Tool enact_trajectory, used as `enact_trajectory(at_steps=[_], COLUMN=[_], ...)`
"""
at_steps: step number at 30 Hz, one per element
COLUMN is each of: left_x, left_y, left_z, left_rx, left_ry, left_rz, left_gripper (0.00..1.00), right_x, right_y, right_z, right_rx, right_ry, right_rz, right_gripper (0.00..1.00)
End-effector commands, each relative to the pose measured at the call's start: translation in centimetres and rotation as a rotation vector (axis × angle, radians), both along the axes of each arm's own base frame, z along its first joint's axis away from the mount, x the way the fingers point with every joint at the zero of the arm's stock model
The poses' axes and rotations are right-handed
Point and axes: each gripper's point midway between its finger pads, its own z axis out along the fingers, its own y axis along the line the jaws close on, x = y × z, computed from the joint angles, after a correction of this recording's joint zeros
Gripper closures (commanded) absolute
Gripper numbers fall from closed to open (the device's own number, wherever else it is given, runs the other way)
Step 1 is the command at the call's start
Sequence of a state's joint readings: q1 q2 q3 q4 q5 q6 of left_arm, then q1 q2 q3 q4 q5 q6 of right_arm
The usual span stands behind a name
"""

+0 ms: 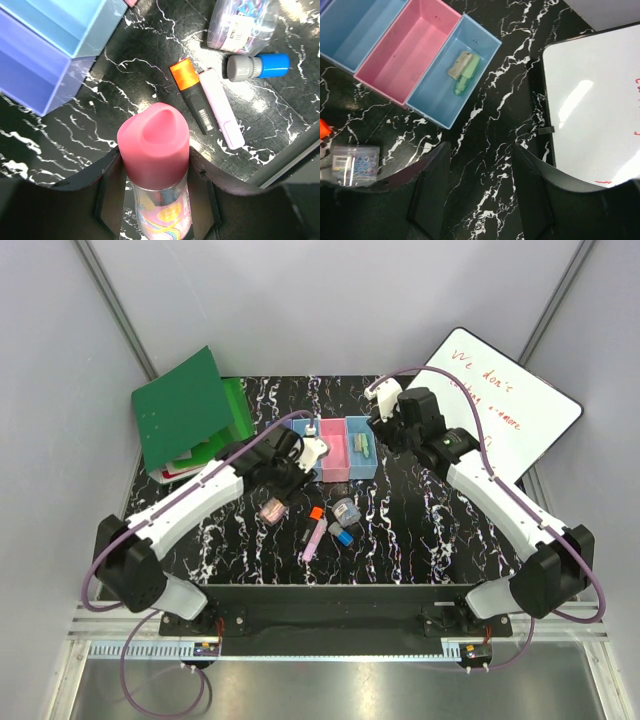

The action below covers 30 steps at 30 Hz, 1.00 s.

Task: Sort the stationery into containers
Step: Pick up the stationery from the center of the board, then place the stationery in the storage box.

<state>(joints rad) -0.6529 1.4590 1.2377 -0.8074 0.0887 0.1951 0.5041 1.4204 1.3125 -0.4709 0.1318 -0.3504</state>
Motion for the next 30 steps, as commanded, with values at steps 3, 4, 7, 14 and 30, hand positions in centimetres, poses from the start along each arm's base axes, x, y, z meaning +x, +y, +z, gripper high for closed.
enact_trajectory(at_steps=[3, 4, 7, 14, 30], left_x=[2.9, 3.2, 4.3, 4.4, 4.3], left_y=[1.3, 1.6, 2.5, 2.8, 2.8], left_z=[6.2, 6.9, 9.1, 11.9, 12.0], left_rx=[-0.114, -0.129, -0.168, -0.250, -0.261], left_ry=[-0.184, -0.207, -0.294, -0.410, -0.422], left_rz=[0.090, 0.105, 0.147, 0.161, 0.159], left_gripper=[1.00, 1.00, 1.00, 1.00, 1.00], right_x=[-0.9, -1.0, -1.8, -5.0, -4.2], right_y=[1.2, 1.3, 2.0, 5.9, 5.5], right_z=[2.1, 1.9, 1.7, 0.4, 0.5], right_rx=[0.089, 0.089, 0.119, 0.255, 0.222], right_ry=[0.004, 0.014, 0.052, 0.238, 0.203], right_rz=[0.045, 0.051, 0.087, 0.269, 0.255], right_gripper=[0.41, 0.41, 0.40, 0.39, 0.40])
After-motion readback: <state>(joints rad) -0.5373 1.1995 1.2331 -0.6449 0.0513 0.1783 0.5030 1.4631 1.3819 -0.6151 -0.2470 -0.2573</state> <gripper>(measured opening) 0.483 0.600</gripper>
